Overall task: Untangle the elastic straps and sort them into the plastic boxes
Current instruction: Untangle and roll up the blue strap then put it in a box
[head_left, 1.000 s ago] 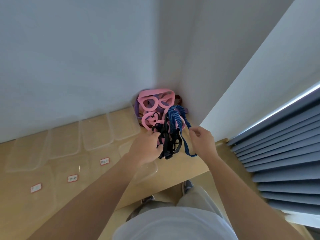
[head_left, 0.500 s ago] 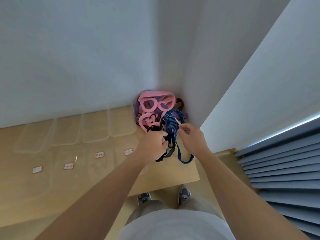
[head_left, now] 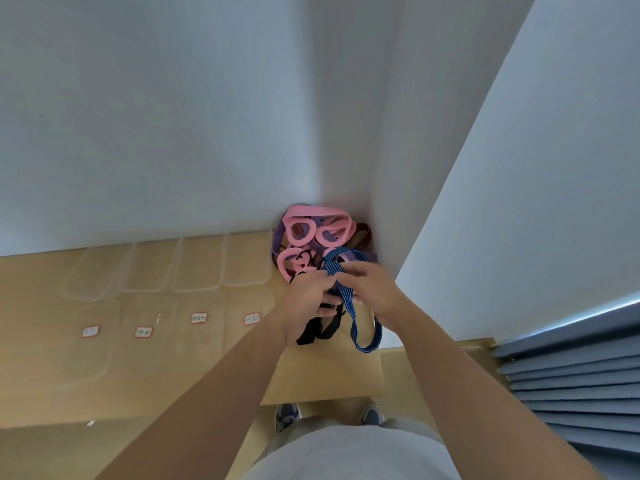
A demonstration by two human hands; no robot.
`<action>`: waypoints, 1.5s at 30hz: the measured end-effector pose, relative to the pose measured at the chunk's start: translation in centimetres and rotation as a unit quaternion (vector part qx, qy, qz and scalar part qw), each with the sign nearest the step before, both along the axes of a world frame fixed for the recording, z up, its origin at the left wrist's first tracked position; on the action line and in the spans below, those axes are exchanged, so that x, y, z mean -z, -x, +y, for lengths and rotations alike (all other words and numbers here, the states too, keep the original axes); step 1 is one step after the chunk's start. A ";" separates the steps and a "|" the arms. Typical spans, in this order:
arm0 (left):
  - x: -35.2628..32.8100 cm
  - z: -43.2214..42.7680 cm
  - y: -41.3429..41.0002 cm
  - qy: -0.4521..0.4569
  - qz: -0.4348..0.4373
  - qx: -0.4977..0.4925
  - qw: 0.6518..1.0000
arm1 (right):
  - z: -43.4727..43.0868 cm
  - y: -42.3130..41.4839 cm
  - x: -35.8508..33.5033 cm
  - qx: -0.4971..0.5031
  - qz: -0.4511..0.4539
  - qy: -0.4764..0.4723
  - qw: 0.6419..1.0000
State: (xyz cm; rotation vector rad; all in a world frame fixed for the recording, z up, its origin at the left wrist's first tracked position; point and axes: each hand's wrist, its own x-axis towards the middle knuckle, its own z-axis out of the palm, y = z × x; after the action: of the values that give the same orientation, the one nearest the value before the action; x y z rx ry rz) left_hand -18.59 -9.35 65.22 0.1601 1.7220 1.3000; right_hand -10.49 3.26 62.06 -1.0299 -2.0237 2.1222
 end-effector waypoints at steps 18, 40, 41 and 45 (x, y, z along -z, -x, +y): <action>-4.2 0.2 1.4 -0.216 -0.058 -0.123 0.967 | 1.9 -2.2 -6.6 -0.333 0.025 0.062 0.940; -14.2 -0.7 0.9 -0.264 0.221 -0.060 0.937 | 1.2 0.1 -13.6 -0.162 0.212 0.093 0.959; -14.8 -0.6 0.8 -0.273 0.229 -0.059 0.933 | 1.2 0.2 -14.1 -0.143 0.226 0.084 0.960; -16.2 -0.7 0.5 -0.303 0.236 -0.036 0.923 | 1.2 0.0 -15.8 -0.117 0.259 0.059 0.957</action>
State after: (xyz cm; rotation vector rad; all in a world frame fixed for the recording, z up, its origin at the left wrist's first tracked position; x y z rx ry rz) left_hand -19.08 -10.09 81.43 0.8319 1.6539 1.9371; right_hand -10.45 4.48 77.91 -0.1921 -1.8411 2.3236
